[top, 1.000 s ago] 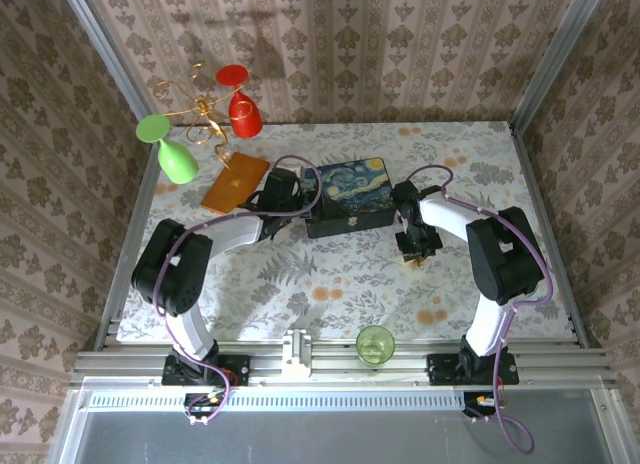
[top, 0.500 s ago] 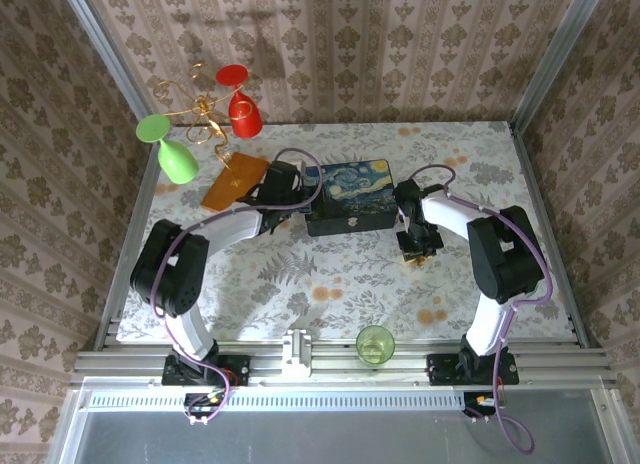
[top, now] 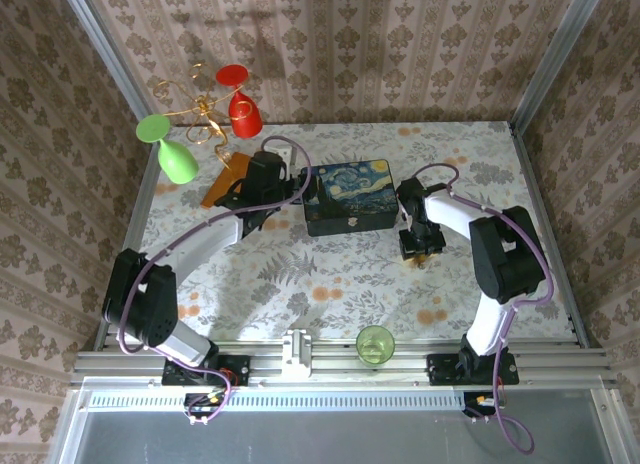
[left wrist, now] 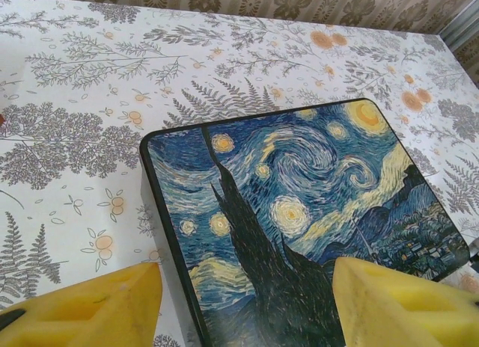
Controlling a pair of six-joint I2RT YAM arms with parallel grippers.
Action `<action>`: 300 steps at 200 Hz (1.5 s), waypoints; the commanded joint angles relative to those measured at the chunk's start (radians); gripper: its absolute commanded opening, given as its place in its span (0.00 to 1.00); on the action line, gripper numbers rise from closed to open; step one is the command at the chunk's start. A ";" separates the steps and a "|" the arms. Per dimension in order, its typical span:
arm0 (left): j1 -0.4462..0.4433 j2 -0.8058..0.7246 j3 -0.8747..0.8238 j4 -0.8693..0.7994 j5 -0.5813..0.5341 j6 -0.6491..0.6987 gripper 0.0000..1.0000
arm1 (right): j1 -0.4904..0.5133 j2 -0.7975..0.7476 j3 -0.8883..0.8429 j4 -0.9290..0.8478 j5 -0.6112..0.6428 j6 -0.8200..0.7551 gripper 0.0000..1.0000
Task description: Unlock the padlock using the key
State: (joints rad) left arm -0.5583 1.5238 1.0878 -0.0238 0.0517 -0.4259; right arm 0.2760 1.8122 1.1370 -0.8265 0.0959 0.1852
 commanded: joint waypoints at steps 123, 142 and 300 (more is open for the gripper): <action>0.175 -0.358 -0.321 -0.078 -0.343 0.385 1.00 | -0.264 -0.724 -0.282 0.567 0.132 0.005 1.00; 0.277 -0.363 -0.381 -0.038 -0.314 0.386 1.00 | -0.357 -0.691 -0.354 0.691 0.069 0.005 1.00; 0.536 0.029 -0.721 0.987 -0.052 0.503 1.00 | -0.286 -0.281 -0.732 1.705 -0.059 -0.126 1.00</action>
State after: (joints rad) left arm -0.0261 1.5398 0.3893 0.8070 -0.0460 0.0574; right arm -0.0360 1.4448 0.3840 0.7227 0.0696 0.1162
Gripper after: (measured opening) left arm 0.999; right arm 0.999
